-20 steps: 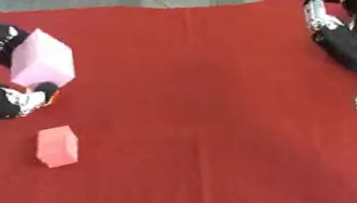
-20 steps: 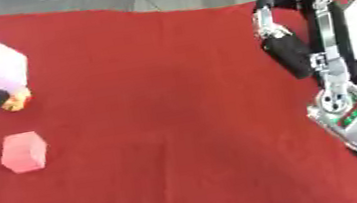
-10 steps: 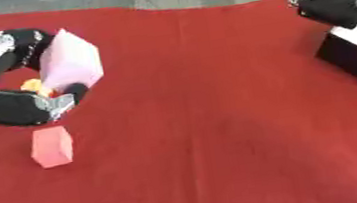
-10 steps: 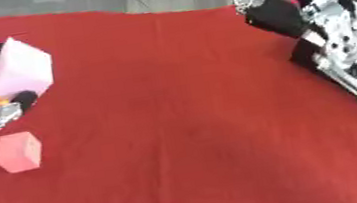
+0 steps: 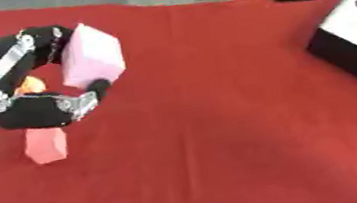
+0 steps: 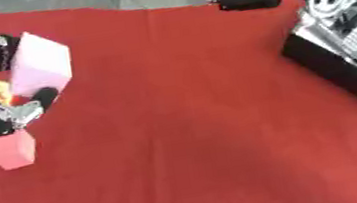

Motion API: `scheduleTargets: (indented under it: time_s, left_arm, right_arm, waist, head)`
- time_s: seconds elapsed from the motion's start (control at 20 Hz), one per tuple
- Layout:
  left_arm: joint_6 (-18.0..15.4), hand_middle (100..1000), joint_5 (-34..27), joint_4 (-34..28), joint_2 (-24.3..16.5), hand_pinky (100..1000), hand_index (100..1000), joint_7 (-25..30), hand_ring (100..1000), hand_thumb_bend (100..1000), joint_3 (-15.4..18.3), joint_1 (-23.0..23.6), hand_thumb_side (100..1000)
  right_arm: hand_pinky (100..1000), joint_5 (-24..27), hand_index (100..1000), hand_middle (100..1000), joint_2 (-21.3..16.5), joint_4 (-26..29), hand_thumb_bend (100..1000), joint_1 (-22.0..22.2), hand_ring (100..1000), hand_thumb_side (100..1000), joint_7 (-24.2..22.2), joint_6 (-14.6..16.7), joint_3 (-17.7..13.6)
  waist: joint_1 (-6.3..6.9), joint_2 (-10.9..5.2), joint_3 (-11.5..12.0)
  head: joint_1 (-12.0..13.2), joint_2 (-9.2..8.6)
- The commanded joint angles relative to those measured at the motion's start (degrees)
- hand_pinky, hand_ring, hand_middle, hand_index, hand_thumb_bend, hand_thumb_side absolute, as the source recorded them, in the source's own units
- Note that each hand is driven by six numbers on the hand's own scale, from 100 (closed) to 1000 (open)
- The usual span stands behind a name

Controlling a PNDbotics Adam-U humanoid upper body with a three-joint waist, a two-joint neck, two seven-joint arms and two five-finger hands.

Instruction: Pick up the objects with one hand, pass them to the other hand, and then place them into the box on the other side of the table.

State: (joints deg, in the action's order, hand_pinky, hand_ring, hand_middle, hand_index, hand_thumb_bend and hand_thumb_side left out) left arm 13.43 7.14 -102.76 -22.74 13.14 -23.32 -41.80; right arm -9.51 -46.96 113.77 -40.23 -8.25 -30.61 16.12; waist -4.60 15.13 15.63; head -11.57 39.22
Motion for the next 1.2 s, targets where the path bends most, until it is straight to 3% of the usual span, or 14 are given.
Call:
scheduleTargets:
  time_s: [0.05, 0.25, 0.45, 0.85, 1.2]
  left_arm:
    - [-2.18, 533, -0.05, 0.14, 1.5, 729, 387, -1.21, 606, 100, -0.67, -0.08, 204]
    - [-3.88, 532, 0.48, 0.85, 3.23, 728, 386, -1.73, 604, 100, -1.31, 0.77, 212]
    - [-5.84, 523, 2.6, 0.36, 4.15, 714, 386, -2.57, 589, 100, -1.96, 1.32, 199]
    - [-6.86, 444, 6.74, 1.71, 6.78, 679, 374, -3.67, 530, 100, -3.37, 2.27, 217]
    - [-7.48, 417, 9.08, 2.44, 8.15, 658, 371, -4.38, 513, 100, -3.64, 2.61, 182]
  right_arm:
    - [822, -3.72, 851, 901, 1.25, 0.82, 130, -2.17, 756, 344, -3.19, -2.26, 1.8]
    - [827, -7.22, 859, 904, 3.21, 0.82, 157, -3.34, 769, 336, -5.6, -4.73, 4.45]
    - [828, -9.61, 863, 899, 4.48, 0.82, 190, -4.29, 774, 299, -8.02, -5.23, 6.23]
    - [828, -10.04, 865, 899, 6.24, 0.82, 204, -6.15, 772, 216, -12.06, -1.78, 6.91]
    - [817, -7.75, 860, 898, 7.23, 0.82, 202, -6.51, 763, 218, -14.14, -0.03, 7.06]
  waist:
    - [0.14, -1.68, -0.19]
    - [0.03, -1.65, -0.19]
    - [-0.06, -1.55, -0.09]
    - [-0.24, -1.51, -0.05]
    - [-0.28, -1.45, -0.01]
  head:
    - [-0.35, 0.25]
    - [-0.33, 0.62]
    - [-0.49, 0.74]
    - [-0.23, 1.06]
    - [0.33, 0.99]
